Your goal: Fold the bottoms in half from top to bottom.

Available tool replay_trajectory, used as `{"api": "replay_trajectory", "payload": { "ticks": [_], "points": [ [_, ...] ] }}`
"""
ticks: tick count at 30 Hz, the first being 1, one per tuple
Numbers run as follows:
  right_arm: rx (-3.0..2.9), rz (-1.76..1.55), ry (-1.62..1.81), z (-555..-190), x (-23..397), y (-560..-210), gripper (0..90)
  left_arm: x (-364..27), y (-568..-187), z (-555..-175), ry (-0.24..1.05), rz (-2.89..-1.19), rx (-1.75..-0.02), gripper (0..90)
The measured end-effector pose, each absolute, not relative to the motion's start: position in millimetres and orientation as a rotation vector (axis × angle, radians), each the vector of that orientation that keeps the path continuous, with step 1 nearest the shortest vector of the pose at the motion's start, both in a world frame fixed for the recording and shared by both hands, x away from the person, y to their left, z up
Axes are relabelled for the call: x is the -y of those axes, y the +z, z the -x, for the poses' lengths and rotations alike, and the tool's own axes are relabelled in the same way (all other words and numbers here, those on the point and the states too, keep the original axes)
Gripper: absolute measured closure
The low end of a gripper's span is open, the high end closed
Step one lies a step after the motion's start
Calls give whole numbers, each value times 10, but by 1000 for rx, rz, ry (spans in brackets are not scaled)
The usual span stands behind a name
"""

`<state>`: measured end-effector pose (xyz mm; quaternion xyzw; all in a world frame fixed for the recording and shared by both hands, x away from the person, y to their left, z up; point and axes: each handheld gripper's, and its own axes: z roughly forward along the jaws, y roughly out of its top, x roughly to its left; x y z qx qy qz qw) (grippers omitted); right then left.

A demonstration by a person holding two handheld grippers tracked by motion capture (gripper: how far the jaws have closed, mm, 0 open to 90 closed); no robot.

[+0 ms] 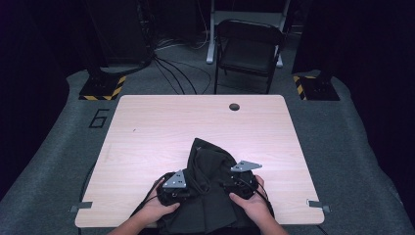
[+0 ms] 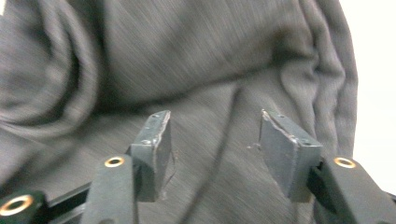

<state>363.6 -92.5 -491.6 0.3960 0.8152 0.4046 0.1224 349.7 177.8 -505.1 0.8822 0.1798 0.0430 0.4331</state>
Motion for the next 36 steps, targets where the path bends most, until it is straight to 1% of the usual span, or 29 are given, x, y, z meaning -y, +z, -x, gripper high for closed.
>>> {"api": "replay_trajectory", "payload": {
  "ticks": [4,9,15,16,19,21,27,30,31,32,33,34,36],
  "points": [
    [-2362,-1180,1302,-3585,887,-4794,381,-1788,-5051,-3498,94,-2193,-443,852],
    [-2345,-1159,1414,-3527,800,-4642,369,-1787,-5053,-3485,105,-2194,-440,847],
    [-2411,-1080,1388,-3478,598,-4666,361,-1780,-5037,-3432,144,-2190,-442,822],
    [-2419,-1070,1372,-3477,578,-4678,362,-1774,-5029,-3412,159,-2190,-445,805],
    [-2429,-1065,1342,-3479,535,-4714,373,-1792,-4982,-3355,154,-2183,-454,664],
    [-2432,-1070,1351,-3488,528,-4725,375,-1840,-4936,-3325,157,-2169,-469,596],
    [-2420,-1064,1362,-3471,522,-4748,380,-2074,-4759,-3361,180,-2059,-617,497],
    [-2410,-1057,1378,-3451,524,-4740,385,-2135,-4635,-3434,245,-2006,-681,463],
    [-2410,-1057,1378,-3451,524,-4740,385,-2135,-4635,-3434,245,-2006,-681,434],
    [-2397,-1053,1390,-3441,516,-4728,389,-2125,-4604,-3449,242,-1997,-700,434],
    [-2392,-1056,1395,-3435,512,-4726,391,-2107,-4570,-3483,261,-1990,-704,410],
    [-2390,-1047,1397,-3435,509,-4726,393,-2090,-4548,-3502,244,-1994,-712,392],
    [-2388,-1048,1402,-3429,503,-4730,393,-2025,-4493,-3558,261,-2005,-721,375]
  ]
}}
